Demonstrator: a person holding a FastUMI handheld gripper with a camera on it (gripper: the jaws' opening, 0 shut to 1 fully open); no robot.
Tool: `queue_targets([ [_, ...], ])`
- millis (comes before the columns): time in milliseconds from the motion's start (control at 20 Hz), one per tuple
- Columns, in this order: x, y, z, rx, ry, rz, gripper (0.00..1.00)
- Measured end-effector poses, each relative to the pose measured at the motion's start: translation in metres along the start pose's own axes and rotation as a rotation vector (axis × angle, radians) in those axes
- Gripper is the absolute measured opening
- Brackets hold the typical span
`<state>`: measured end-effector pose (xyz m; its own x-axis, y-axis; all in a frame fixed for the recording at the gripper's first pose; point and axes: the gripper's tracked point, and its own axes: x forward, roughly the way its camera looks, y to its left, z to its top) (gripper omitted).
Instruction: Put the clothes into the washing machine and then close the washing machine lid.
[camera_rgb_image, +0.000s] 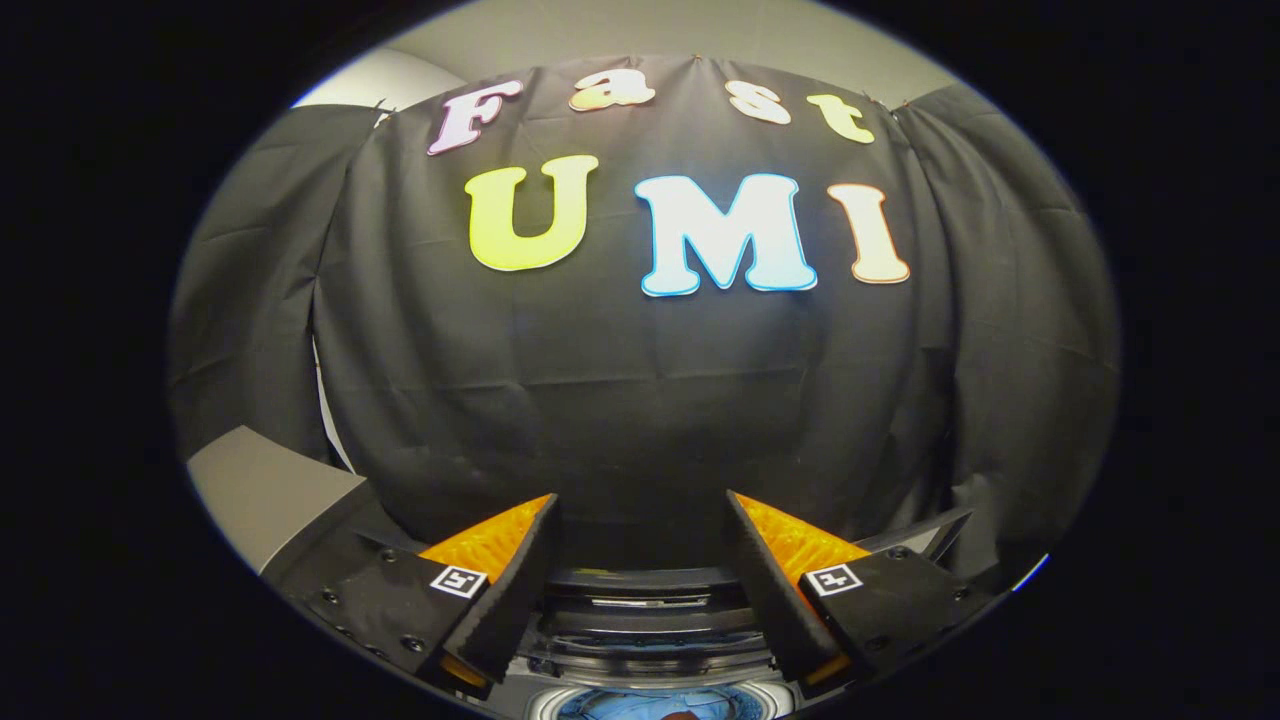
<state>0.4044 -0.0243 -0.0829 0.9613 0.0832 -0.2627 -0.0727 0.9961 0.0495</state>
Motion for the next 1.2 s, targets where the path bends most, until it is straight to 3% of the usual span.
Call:
queue_targets([
  [250,-0.012,0.000,-0.002,0.002,-0.099,0.010,1.00],
  [1200,-0.079,0.002,-0.026,-0.002,-0.151,0.010,1.00],
])
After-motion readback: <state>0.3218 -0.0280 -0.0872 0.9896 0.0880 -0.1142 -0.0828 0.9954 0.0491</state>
